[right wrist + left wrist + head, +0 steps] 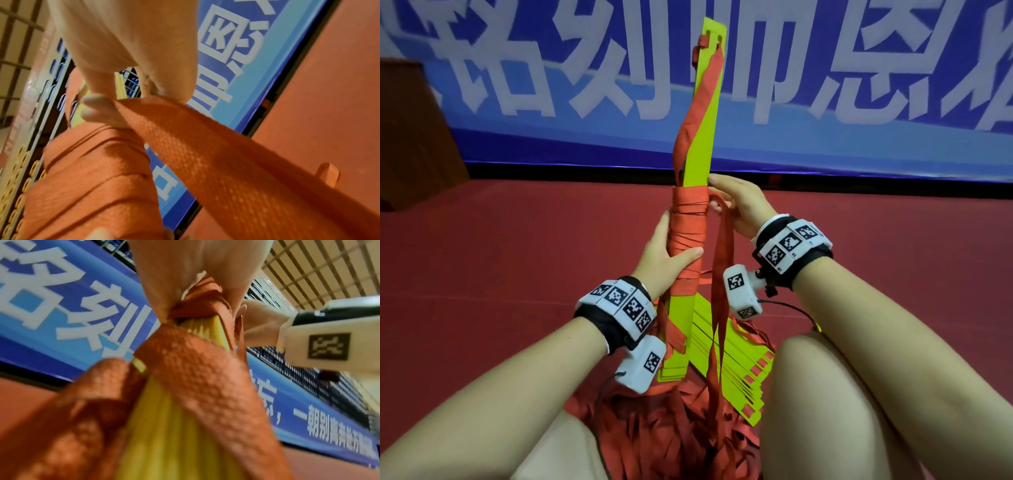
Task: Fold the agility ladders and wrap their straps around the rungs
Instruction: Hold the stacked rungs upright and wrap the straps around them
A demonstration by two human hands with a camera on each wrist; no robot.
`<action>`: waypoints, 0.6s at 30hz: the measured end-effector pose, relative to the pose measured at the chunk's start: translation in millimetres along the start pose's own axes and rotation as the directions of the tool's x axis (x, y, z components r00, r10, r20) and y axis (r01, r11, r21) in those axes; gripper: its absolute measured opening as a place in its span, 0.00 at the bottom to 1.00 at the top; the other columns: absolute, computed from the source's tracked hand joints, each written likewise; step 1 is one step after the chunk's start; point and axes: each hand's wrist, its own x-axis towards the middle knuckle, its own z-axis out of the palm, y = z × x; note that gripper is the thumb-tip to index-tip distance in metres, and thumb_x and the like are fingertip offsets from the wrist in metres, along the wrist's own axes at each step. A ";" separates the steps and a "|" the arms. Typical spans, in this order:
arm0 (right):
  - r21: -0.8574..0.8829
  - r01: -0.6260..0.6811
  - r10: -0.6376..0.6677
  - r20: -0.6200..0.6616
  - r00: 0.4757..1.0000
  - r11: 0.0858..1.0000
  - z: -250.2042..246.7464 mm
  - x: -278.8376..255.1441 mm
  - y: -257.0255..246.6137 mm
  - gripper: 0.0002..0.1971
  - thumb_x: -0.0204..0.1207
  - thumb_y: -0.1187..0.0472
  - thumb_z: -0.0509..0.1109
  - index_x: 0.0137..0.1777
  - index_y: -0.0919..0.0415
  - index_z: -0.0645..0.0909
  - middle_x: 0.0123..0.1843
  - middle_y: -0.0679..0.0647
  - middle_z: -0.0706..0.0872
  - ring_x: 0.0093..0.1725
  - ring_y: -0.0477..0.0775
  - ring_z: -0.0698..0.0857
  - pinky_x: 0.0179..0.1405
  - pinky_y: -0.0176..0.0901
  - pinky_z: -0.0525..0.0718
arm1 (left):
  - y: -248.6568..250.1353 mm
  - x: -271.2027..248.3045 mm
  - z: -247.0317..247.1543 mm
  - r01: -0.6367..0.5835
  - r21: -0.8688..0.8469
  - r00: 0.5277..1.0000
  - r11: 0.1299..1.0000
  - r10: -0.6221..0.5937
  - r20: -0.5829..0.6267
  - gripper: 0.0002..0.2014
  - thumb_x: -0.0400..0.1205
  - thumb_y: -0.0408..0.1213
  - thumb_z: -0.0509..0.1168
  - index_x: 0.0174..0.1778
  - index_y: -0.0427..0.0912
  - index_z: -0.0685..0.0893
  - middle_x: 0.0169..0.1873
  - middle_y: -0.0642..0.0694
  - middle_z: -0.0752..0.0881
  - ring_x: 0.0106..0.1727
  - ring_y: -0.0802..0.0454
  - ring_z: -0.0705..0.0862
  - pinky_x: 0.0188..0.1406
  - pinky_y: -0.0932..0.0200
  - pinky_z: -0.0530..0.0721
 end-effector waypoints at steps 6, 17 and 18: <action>-0.290 -0.196 0.182 -0.076 0.980 0.937 -5.7 1.1 -0.3 0.05 0.78 0.58 0.71 0.47 0.59 0.82 0.35 0.52 0.78 0.16 0.41 0.71 0.14 0.29 0.66 | -4.1 -4.8 -5.7 -0.016 0.174 0.999 0.985 0.023 -0.043 0.43 0.76 0.29 0.74 0.84 0.49 0.60 0.64 0.55 0.80 0.60 0.63 0.80 0.58 0.79 0.72; -0.283 0.000 -0.060 -0.203 0.977 0.959 -3.9 -8.0 -5.8 0.04 0.75 0.66 0.73 0.41 0.67 0.85 0.24 0.52 0.80 0.14 0.43 0.66 0.14 0.29 0.62 | 2.2 -6.9 17.2 -0.008 0.389 0.984 0.921 0.075 -0.160 0.44 0.79 0.38 0.72 0.86 0.51 0.52 0.61 0.45 0.84 0.59 0.44 0.84 0.54 0.59 0.76; -0.262 0.014 -0.075 -0.225 0.971 0.965 0.6 -8.2 -3.2 0.04 0.76 0.69 0.71 0.47 0.71 0.85 0.27 0.56 0.81 0.13 0.42 0.69 0.14 0.30 0.65 | 2.1 -5.9 15.7 -0.012 0.449 0.983 0.893 0.094 -0.159 0.44 0.79 0.38 0.72 0.86 0.51 0.52 0.63 0.42 0.84 0.62 0.39 0.83 0.56 0.55 0.76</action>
